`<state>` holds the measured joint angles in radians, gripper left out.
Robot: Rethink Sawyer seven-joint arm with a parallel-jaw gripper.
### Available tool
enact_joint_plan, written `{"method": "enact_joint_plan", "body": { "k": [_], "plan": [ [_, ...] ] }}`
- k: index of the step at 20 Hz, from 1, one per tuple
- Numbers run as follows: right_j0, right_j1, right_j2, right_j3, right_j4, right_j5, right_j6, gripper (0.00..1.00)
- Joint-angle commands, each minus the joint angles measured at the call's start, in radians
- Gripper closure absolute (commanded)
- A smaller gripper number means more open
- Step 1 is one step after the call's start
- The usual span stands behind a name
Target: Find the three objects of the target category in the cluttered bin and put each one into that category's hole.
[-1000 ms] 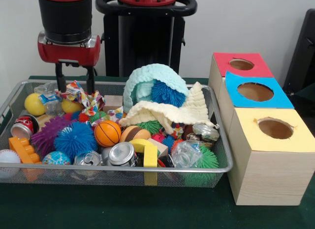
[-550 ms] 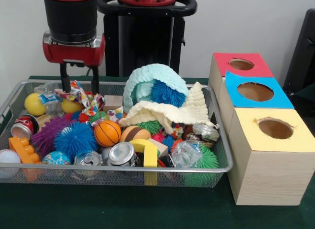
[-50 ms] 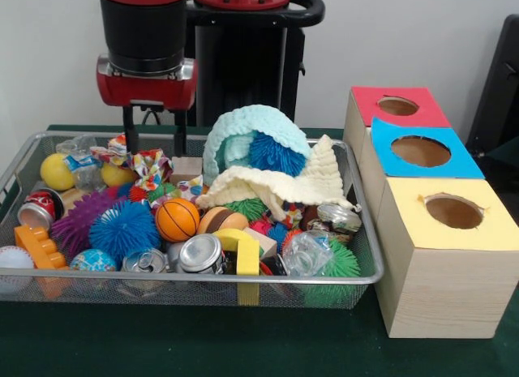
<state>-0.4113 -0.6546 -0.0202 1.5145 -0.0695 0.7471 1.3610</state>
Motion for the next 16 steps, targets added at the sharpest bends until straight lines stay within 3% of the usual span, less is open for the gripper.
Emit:
{"method": "enact_joint_plan", "body": {
  "k": [1, 12, 16],
  "plan": [
    [0.035, 0.001, 0.072, 0.070, 0.009, -0.026, 0.130, 0.00],
    [0.117, -0.030, 0.025, 0.134, 0.010, -0.102, 0.207, 0.00],
    [0.121, -0.032, 0.032, 0.145, 0.017, -0.117, 0.194, 0.00]
  ]
}}
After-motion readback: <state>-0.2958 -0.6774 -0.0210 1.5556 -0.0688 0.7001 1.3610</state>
